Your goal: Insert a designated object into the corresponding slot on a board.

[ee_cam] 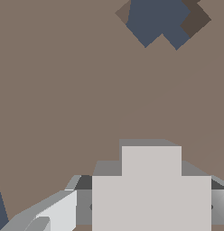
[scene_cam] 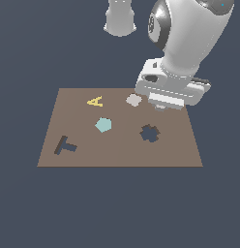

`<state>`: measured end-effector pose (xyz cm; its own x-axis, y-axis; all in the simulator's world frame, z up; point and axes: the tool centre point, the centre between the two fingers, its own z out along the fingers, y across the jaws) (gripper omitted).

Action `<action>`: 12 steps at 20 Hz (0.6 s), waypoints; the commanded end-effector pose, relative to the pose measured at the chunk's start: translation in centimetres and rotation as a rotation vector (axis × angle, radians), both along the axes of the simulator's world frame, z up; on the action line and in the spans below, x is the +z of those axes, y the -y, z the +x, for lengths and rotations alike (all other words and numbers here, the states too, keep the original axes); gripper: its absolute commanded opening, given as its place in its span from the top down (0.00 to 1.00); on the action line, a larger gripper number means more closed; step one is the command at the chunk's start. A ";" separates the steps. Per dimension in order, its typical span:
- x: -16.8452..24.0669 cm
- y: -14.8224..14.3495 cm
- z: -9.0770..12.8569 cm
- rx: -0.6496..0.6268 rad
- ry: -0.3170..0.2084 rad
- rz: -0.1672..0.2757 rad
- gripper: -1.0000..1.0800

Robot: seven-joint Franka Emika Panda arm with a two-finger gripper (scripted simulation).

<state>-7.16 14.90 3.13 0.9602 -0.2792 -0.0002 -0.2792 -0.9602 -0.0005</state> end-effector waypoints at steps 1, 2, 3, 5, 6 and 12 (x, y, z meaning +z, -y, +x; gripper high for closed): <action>0.1 0.4 0.4 0.026 0.001 0.000 1.00; 0.1 0.5 0.5 0.040 0.001 0.000 1.00; 0.1 0.7 0.7 0.055 0.001 0.000 1.00; 0.1 1.1 1.2 0.088 0.000 0.000 1.00; 0.2 1.4 1.4 0.106 0.000 0.000 1.00; 0.4 2.8 3.4 0.244 0.000 -0.001 1.00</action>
